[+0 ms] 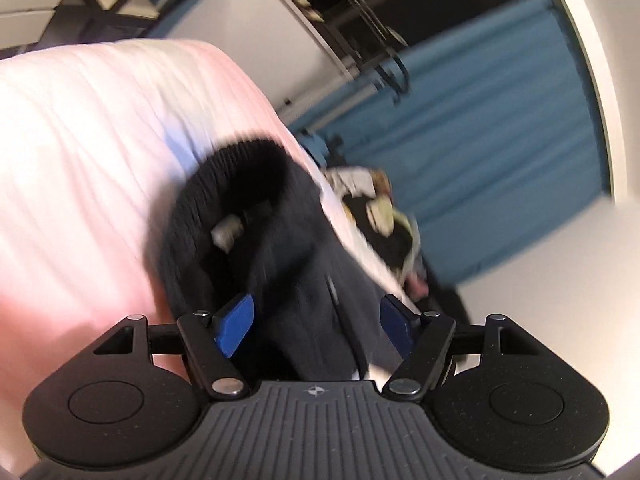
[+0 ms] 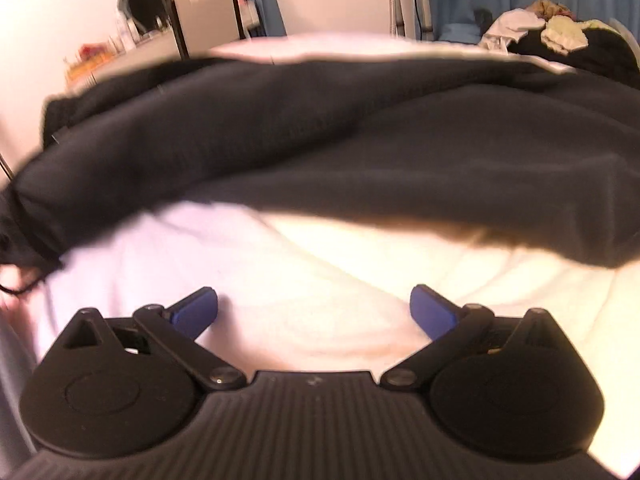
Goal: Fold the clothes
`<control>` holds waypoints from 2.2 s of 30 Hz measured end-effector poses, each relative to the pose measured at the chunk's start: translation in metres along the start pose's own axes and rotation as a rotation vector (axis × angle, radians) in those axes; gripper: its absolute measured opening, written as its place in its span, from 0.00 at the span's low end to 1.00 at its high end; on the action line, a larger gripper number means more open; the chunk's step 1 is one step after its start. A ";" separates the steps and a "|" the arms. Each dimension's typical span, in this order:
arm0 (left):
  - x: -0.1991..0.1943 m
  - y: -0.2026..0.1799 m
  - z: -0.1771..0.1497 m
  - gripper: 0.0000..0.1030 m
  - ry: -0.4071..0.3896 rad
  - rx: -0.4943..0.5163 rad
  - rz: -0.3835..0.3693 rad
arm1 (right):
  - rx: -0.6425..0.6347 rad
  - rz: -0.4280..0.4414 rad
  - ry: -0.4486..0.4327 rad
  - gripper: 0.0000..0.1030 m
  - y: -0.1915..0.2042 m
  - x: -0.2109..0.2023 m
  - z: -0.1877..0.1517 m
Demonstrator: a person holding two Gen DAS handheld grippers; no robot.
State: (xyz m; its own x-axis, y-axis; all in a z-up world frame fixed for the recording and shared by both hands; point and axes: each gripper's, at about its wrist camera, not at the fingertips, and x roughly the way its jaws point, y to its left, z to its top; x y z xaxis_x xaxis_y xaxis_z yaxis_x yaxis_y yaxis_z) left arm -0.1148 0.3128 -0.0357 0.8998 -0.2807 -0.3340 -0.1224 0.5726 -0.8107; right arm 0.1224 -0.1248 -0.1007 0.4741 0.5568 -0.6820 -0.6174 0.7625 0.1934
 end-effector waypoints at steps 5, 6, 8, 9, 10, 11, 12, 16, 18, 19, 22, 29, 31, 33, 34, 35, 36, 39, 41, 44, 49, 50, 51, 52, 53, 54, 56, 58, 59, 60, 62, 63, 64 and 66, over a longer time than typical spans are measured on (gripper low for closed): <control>0.070 -0.001 0.049 0.72 -0.015 -0.030 -0.033 | 0.068 -0.015 -0.008 1.00 0.001 0.005 0.006; 0.088 0.002 0.059 0.72 -0.009 -0.063 -0.012 | 0.085 -0.016 -0.011 1.00 0.001 0.004 0.006; 0.117 0.005 0.075 0.72 -0.009 -0.098 0.025 | 0.094 -0.025 -0.013 1.00 0.003 0.002 0.006; 0.132 0.006 0.083 0.70 -0.009 -0.108 0.059 | 0.093 -0.030 -0.013 1.00 0.004 0.002 0.006; 0.146 0.009 0.092 0.67 -0.003 -0.122 0.095 | 0.092 -0.037 -0.013 1.00 0.005 0.003 0.006; 0.157 0.011 0.100 0.60 0.003 -0.135 0.126 | 0.092 -0.042 -0.013 1.00 0.007 0.004 0.005; 0.168 0.012 0.106 0.39 0.008 -0.141 0.161 | 0.094 -0.045 -0.014 1.00 0.008 0.005 0.002; 0.189 0.001 0.140 0.09 -0.036 -0.069 0.313 | 0.118 -0.046 -0.028 1.00 0.003 0.008 -0.001; 0.181 -0.010 0.172 0.09 -0.100 -0.047 0.285 | 0.126 -0.036 -0.041 1.00 -0.003 0.011 -0.002; 0.179 -0.015 0.190 0.09 -0.124 -0.053 0.270 | 0.124 -0.028 -0.056 1.00 -0.006 0.012 -0.003; 0.188 -0.027 0.245 0.09 -0.136 -0.040 0.239 | 0.135 -0.012 -0.084 1.00 -0.014 0.019 -0.002; 0.300 0.008 0.283 0.09 -0.031 0.059 0.376 | 0.094 -0.036 -0.149 1.00 -0.017 0.039 0.010; 0.323 0.040 0.274 0.09 -0.005 0.066 0.428 | 0.073 -0.045 -0.167 1.00 -0.019 0.049 0.013; 0.337 0.067 0.268 0.10 0.003 0.046 0.436 | 0.067 -0.042 -0.186 1.00 -0.024 0.058 0.017; 0.337 0.074 0.267 0.10 -0.001 0.038 0.422 | 0.068 -0.035 -0.195 1.00 -0.027 0.062 0.019; 0.336 0.078 0.266 0.10 0.001 0.041 0.414 | 0.070 -0.031 -0.200 1.00 -0.029 0.064 0.021; 0.335 0.076 0.266 0.12 0.014 0.054 0.409 | 0.071 -0.029 -0.203 1.00 -0.030 0.066 0.021; 0.322 0.066 0.273 0.51 0.073 0.055 0.384 | 0.064 -0.033 -0.208 1.00 -0.031 0.069 0.022; 0.303 0.053 0.274 0.74 0.072 0.070 0.394 | 0.062 -0.034 -0.206 1.00 -0.032 0.070 0.023; 0.260 0.024 0.259 0.88 0.054 0.129 0.433 | 0.056 -0.040 -0.201 1.00 -0.030 0.068 0.023; 0.188 -0.026 0.214 0.89 0.003 0.163 0.453 | 0.049 -0.046 -0.179 1.00 -0.026 0.057 0.023; 0.177 -0.036 0.200 0.89 -0.012 0.160 0.446 | 0.054 -0.047 -0.173 1.00 -0.025 0.054 0.023; 0.167 -0.045 0.185 0.90 -0.022 0.143 0.433 | 0.067 -0.043 -0.169 1.00 -0.025 0.049 0.023; 0.158 -0.053 0.166 0.90 -0.032 0.110 0.410 | 0.092 -0.035 -0.172 1.00 -0.024 0.041 0.023; 0.150 -0.060 0.144 0.90 -0.042 0.068 0.382 | 0.116 -0.028 -0.182 1.00 -0.025 0.033 0.023; 0.144 -0.064 0.123 0.90 -0.046 0.017 0.357 | 0.142 -0.024 -0.198 1.00 -0.027 0.024 0.024; 0.138 -0.065 0.086 0.90 -0.049 -0.101 0.330 | 0.201 -0.021 -0.244 1.00 -0.033 0.001 0.025; 0.140 -0.066 0.047 0.90 -0.046 -0.202 0.302 | 0.251 -0.031 -0.289 1.00 -0.040 -0.021 0.025; 0.144 -0.065 0.029 0.90 -0.037 -0.250 0.292 | 0.276 -0.039 -0.313 1.00 -0.044 -0.033 0.024; 0.148 -0.064 0.012 0.90 -0.028 -0.295 0.280 | 0.302 -0.046 -0.336 1.00 -0.048 -0.045 0.024; 0.159 -0.061 -0.016 0.90 -0.013 -0.366 0.256 | 0.374 -0.046 -0.378 1.00 -0.061 -0.064 0.020; 0.164 -0.060 -0.024 0.89 -0.015 -0.372 0.251 | 0.410 -0.045 -0.399 1.00 -0.067 -0.074 0.018; 0.167 -0.057 -0.029 0.89 -0.024 -0.370 0.251 | 0.455 -0.048 -0.423 1.00 -0.075 -0.084 0.015; 0.172 -0.050 -0.038 0.88 -0.046 -0.369 0.253 | 0.526 -0.069 -0.454 1.00 -0.089 -0.097 0.011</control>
State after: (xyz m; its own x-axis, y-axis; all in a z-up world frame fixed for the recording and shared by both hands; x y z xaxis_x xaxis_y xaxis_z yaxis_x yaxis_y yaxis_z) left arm 0.0303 0.2068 -0.0707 0.8392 -0.1276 -0.5286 -0.4745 0.3033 -0.8264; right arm 0.1384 -0.2428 -0.0440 0.7873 0.4967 -0.3652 -0.2446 0.7954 0.5545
